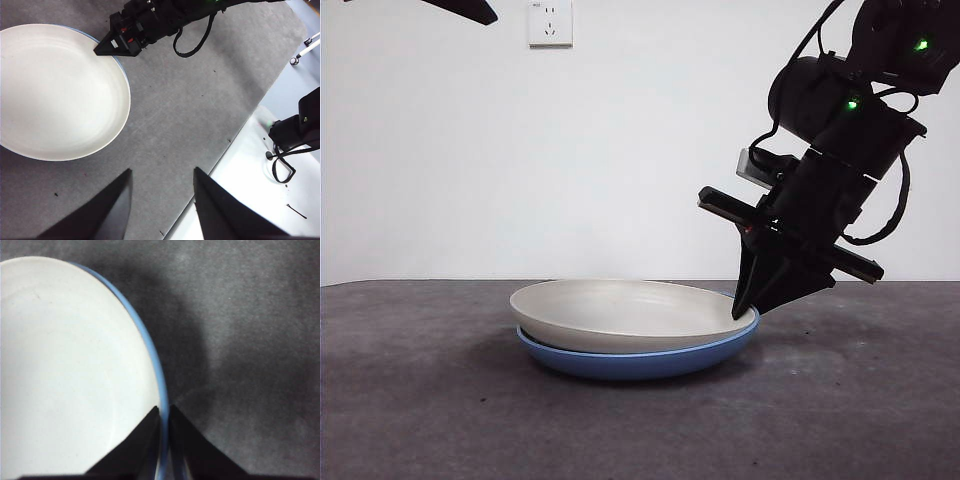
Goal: Pick up the white plate, put it on the blue plate, put it on desk
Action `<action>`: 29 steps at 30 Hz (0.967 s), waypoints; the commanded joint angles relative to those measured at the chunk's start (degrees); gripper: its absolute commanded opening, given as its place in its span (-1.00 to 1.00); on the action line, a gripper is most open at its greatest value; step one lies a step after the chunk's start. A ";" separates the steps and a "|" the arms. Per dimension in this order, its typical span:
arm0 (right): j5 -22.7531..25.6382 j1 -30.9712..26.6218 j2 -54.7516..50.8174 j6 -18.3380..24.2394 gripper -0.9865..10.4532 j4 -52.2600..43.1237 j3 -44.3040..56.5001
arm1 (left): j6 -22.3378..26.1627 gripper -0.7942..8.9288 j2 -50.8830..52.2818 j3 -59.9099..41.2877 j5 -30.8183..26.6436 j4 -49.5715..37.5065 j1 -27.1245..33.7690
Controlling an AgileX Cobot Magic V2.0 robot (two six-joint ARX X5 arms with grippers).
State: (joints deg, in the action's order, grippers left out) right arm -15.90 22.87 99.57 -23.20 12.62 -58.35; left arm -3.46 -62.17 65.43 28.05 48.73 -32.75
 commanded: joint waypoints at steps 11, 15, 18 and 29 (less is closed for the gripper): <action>1.18 0.13 -1.05 -0.15 -0.33 0.28 -1.25 | 1.09 -0.44 -0.22 0.48 0.28 0.17 -0.28; 1.42 0.02 -4.94 1.27 -0.33 1.75 -1.25 | 1.09 -0.44 -0.22 0.48 0.28 0.13 -0.28; 0.55 0.02 -8.94 3.93 -0.33 4.37 -1.25 | 1.09 -0.44 -0.22 0.48 0.28 0.13 -0.28; -4.04 0.31 -27.19 13.79 -0.33 23.08 -1.25 | 1.09 -0.44 -0.22 0.48 0.28 -0.07 -0.28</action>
State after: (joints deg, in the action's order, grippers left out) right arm -19.59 22.83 72.77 -12.03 34.83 -58.37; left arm -3.46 -62.17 65.43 28.05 49.12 -32.75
